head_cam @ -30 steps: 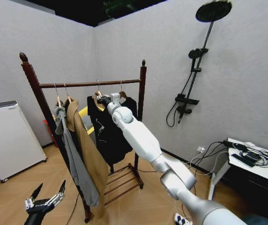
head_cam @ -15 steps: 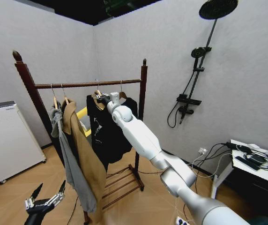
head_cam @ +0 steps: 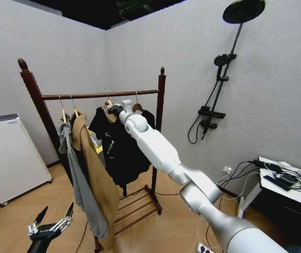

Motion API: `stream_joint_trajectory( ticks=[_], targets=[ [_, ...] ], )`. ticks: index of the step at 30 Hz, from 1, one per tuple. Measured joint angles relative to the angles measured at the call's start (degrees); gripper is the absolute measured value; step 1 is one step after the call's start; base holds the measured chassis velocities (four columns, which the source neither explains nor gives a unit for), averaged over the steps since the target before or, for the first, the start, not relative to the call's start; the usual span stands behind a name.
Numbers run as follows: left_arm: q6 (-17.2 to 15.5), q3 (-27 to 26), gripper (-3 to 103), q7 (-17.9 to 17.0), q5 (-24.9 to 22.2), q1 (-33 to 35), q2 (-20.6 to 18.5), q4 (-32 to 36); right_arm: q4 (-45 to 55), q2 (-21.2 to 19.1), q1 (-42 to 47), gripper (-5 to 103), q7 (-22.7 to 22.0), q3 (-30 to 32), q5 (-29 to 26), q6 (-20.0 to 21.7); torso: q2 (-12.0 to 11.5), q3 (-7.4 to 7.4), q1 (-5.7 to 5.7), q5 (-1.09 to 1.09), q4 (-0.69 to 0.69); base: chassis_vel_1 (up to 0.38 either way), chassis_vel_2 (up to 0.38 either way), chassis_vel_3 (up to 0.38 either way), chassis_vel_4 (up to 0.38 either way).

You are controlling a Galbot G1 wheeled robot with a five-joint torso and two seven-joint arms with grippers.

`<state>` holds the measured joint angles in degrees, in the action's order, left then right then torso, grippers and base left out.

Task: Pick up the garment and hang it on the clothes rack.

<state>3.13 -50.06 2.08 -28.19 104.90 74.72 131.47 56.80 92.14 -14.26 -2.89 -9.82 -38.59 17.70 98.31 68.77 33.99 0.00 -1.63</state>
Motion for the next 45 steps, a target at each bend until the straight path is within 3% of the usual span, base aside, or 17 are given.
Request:
stream_joint_trajectory(
  ticks=[7, 15, 20, 27, 38, 41, 45],
  targets=[
    [0.0, 0.0, 100, 0.0, 0.0, 0.0, 0.0, 0.0, -4.52, 0.0, -2.89, 10, -2.12, -2.75, -5.13, 2.16, 0.0, 0.0, 0.0, 0.0, 0.0, 0.0, 0.0, 0.0, 0.0],
    [0.0, 0.0, 100, 0.0, 0.0, 0.0, 0.0, 0.0, -6.2, 0.0, -3.74, 10, -2.91, -4.28, -7.3, 3.51, 0.0, -0.01, 0.0, 0.0, 0.0, 0.0, 0.0, 0.0, 0.0],
    [0.0, 0.0, 100, 0.0, 0.0, 0.0, 0.0, 0.0, -5.58, 0.01, -2.71, 10, -2.93, -5.24, -7.32, 4.36, 0.0, 0.0, 0.0, 0.0, 0.01, 0.0, 0.0, 0.0, 0.0],
    [0.0, 0.0, 100, 0.0, 0.0, 0.0, 0.0, 0.0, -6.1, -0.02, -2.96, 10, -1.52, -4.21, -1.65, 1.94, -0.02, 0.02, 0.02, -0.01, 0.0, 0.0, 0.0, 0.0, 0.0],
    [0.0, 0.0, 100, 0.0, 0.0, 0.0, 0.0, 0.0, -4.25, 0.0, -4.53, 10, -0.82, -3.15, 1.62, 0.15, 0.0, 0.0, 0.0, 0.0, 0.0, 0.0, 0.0, 0.0, 0.0],
    [0.0, 0.0, 100, 0.0, 0.0, 0.0, 0.0, 0.0, -5.6, 0.02, -5.36, 10, -0.3, -3.19, 1.22, -0.14, 0.0, 0.0, -0.01, 0.0, 0.01, 0.0, 0.0, 0.0, 0.0],
    [0.0, 0.0, 100, -0.01, 0.0, 0.0, 0.0, 0.0, -9.74, 0.0, -7.09, 10, -0.08, -3.13, -3.86, 0.43, 0.0, 0.0, 0.0, 0.0, 0.0, 0.0, 0.0, 0.0, 0.0]
  ],
)
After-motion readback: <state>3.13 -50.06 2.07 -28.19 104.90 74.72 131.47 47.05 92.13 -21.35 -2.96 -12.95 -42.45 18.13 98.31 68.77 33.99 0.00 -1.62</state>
